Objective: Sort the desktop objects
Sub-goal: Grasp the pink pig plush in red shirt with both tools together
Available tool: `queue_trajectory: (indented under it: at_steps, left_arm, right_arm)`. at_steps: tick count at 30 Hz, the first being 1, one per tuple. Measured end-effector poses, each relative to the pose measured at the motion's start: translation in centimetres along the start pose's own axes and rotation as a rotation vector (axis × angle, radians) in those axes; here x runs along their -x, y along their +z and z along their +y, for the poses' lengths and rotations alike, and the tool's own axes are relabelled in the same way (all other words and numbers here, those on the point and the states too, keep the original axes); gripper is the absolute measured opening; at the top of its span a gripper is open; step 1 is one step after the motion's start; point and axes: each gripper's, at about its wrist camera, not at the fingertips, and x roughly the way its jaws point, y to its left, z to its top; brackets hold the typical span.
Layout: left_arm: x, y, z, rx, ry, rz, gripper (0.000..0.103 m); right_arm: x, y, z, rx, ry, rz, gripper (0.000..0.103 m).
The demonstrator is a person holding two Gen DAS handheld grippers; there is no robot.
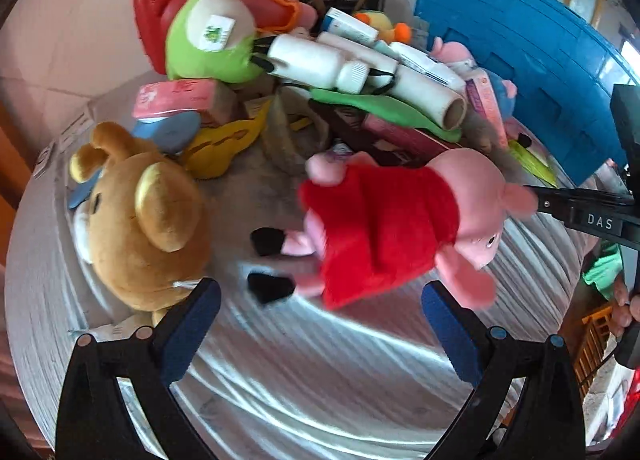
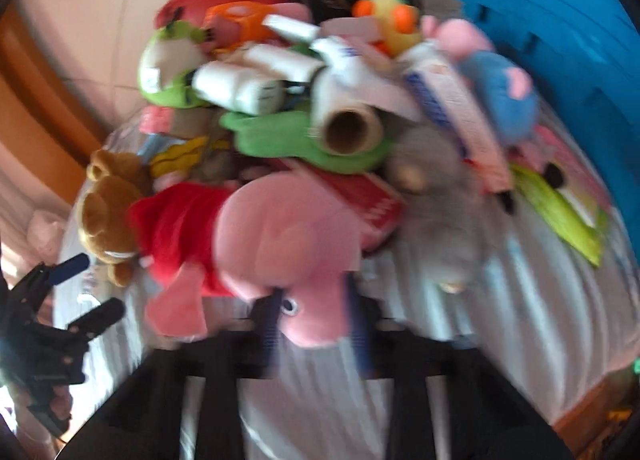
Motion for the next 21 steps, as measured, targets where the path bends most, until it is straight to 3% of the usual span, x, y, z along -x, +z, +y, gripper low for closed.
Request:
queue_trajectory:
  at_steps: [2, 4, 6, 8, 10, 12, 15, 17, 18, 19, 20, 21]
  left_arm:
    - [-1.6, 0.7, -1.8, -0.067, 0.034, 0.014, 0.102]
    - [-2.5, 0.8, -2.6, -0.126, 0.09, 0.026, 0.102]
    - [-2.6, 0.6, -2.6, -0.151, 0.096, 0.034, 0.102]
    - [-2.8, 0.5, -2.0, -0.156, 0.097, 0.042, 0.102]
    - [-3.7, 0.7, -1.2, -0.143, 0.113, 0.054, 0.102]
    - [-4.7, 0.9, -0.6, -0.115, 0.071, 0.073, 0.102]
    - [-6.6, 1.1, -0.8, -0.107, 0.012, 0.112, 0.102]
    - [-7.7, 1.1, -1.6, -0.153, 0.036, 0.114, 0.1]
    - [-7.9, 1.1, -2.1, -0.182, 0.045, 0.106, 0.074]
    - [-7.8, 1.2, -2.5, -0.194, 0.032, 0.113, 0.057]
    - [-7.4, 1.3, -2.8, -0.19, 0.039, 0.106, 0.056]
    - [-6.7, 1.4, -2.9, -0.186, 0.03, 0.081, 0.054]
  right_arm:
    - [-0.2, -0.3, -1.3, -0.03, -0.024, 0.019, 0.017]
    - [0.3, -0.7, -2.1, -0.071, -0.01, 0.005, 0.029]
    - [1.1, -1.3, -1.4, -0.068, 0.016, -0.01, 0.07]
    - [1.4, -1.9, 0.0, -0.017, 0.008, -0.017, 0.088]
    - [0.8, -2.3, 1.1, 0.026, 0.023, -0.014, 0.089]
    - [-1.0, -2.3, 2.0, 0.042, 0.026, 0.005, 0.103]
    - [-4.6, -1.9, 2.3, 0.032, 0.028, 0.036, 0.103]
    - [-7.0, -1.8, 1.9, -0.01, 0.086, 0.081, 0.099]
    - [-7.5, -1.8, 1.6, -0.038, 0.131, 0.093, 0.081]
    - [-7.5, -1.8, 1.7, -0.052, 0.164, 0.108, 0.077]
    - [-7.2, -1.8, 2.0, -0.033, 0.137, 0.116, 0.062]
    - [-6.6, -1.8, 2.5, -0.001, 0.106, 0.112, 0.058]
